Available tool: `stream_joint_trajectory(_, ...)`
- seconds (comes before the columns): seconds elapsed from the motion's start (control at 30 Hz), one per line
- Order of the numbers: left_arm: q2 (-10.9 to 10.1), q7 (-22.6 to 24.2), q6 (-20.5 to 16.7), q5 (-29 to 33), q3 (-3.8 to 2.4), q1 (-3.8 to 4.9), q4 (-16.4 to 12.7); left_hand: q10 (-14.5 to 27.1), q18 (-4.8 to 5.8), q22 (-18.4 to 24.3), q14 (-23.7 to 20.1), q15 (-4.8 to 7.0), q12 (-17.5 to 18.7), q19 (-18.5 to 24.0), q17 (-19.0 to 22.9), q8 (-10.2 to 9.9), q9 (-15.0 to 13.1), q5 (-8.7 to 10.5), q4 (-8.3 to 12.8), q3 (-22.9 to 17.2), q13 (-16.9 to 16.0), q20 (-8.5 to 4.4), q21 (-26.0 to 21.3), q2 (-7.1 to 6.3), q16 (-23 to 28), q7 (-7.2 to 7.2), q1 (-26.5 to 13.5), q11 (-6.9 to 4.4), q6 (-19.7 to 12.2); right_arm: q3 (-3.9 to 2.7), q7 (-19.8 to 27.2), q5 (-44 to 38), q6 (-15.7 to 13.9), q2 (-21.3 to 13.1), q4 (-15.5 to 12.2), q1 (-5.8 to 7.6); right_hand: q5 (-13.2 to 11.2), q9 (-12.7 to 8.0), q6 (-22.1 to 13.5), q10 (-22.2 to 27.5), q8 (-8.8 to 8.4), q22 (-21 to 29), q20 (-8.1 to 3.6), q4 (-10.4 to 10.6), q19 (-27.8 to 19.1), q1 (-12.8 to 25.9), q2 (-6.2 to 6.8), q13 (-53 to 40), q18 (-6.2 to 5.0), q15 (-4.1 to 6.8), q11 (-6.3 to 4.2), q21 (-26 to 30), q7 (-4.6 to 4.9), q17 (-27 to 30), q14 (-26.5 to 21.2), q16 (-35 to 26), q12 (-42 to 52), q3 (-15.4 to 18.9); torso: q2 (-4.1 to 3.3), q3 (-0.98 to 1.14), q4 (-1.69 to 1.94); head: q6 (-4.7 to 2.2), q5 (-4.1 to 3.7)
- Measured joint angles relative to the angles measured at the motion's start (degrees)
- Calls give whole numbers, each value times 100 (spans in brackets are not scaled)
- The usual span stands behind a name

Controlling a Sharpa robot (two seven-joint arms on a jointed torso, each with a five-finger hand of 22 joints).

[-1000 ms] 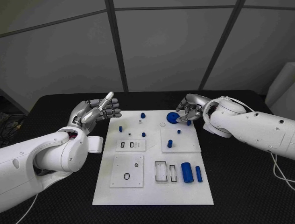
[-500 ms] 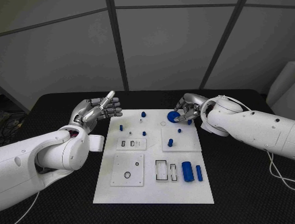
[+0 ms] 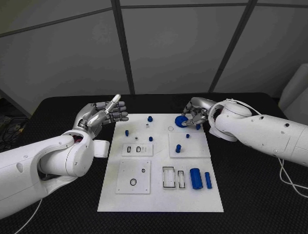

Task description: Assemble the parts on the task board

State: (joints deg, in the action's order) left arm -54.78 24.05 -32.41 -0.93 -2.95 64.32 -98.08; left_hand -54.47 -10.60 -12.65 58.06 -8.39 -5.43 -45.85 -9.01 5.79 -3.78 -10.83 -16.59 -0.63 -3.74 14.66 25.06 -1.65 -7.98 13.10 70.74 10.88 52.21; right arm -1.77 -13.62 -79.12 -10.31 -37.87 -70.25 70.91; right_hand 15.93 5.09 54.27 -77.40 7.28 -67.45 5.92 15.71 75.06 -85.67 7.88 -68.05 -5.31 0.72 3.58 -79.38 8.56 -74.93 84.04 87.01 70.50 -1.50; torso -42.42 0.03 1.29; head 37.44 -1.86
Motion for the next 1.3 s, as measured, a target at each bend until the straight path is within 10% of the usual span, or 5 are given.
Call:
stream_joint_trajectory(0.87,-1,-30,18,0,0,0,9,0,-1,0,-20,-20,0,0,-6,1,0,0,0,0,0,0,0,0,0,0,0,0,0,-7,-35,-513,-27,105,-25,11,-31,8,483,-498,140,-358,-101,-320,227,-219,-301,-694,90,54,-154,-185,-46,1,-10,136,821,-437,-3,6,1,37,10)
stream_joint_trajectory(1.3,-16,-42,26,-1,0,0,7,21,-1,0,-20,-20,0,0,-12,-24,0,0,0,0,0,0,0,0,0,0,0,21,0,2,-31,-809,-702,-30,-802,-12,393,-352,483,-553,128,-463,-152,-494,277,-255,-311,-694,90,94,-185,-235,-46,2,-10,163,891,-685,2,5,0,4,35)
